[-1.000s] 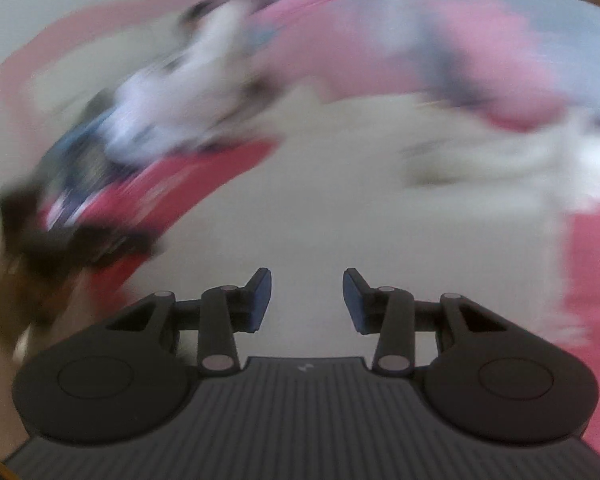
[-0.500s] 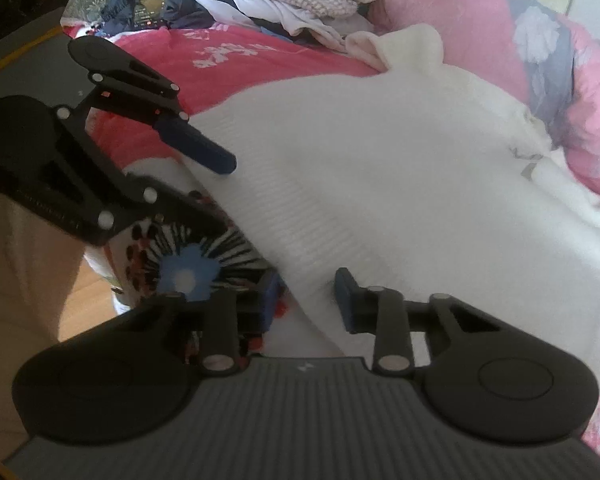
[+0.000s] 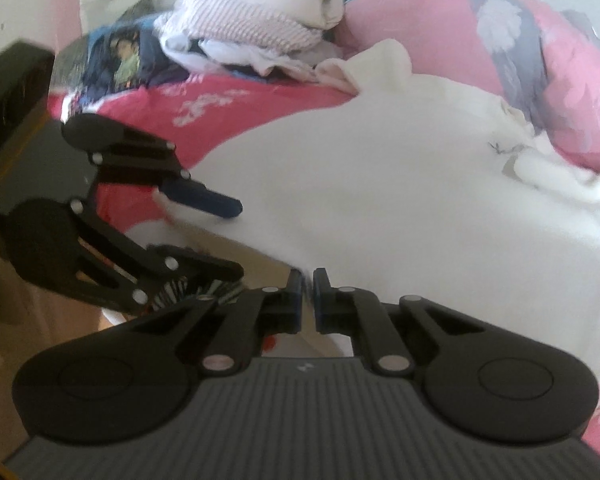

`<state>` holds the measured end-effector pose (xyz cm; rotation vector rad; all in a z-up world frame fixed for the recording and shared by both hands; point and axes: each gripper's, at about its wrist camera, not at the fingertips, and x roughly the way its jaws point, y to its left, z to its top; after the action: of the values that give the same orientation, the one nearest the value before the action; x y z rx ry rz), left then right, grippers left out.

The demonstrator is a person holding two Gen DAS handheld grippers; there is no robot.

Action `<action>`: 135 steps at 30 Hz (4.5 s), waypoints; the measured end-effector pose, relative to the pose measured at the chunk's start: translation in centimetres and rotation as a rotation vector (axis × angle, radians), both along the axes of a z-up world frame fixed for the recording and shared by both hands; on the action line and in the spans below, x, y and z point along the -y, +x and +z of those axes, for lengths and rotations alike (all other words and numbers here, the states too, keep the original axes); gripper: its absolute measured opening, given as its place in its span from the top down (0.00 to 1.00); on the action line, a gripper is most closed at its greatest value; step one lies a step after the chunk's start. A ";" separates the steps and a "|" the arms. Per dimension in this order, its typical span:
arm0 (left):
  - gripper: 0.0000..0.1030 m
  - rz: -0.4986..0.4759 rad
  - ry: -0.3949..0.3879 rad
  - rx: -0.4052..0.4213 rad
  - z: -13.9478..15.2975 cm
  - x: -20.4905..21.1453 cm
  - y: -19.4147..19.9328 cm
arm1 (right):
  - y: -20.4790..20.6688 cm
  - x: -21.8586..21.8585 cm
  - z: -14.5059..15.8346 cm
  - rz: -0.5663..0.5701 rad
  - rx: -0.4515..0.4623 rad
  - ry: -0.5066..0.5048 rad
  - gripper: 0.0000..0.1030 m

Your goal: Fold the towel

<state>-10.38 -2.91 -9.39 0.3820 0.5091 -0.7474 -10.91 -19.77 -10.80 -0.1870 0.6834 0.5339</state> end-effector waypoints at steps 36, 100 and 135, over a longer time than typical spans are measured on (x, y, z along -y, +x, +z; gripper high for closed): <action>0.97 0.027 0.117 0.217 -2.6 2.0 2.9 | 5.0 -2.4 -4.2 -0.101 0.205 -0.353 0.94; 0.40 0.260 -0.459 -0.091 3.5 -13.7 2.4 | 5.2 0.2 -3.5 -0.103 -0.185 0.265 0.71; 0.41 0.255 -0.142 -0.089 -1.9 -4.0 5.7 | -3.6 5.1 -2.0 -0.278 -0.010 -0.321 0.70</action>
<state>-4.70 1.11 -11.25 0.1477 0.5722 -0.5514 -14.51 -24.91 -12.84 -0.3833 0.7879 0.1560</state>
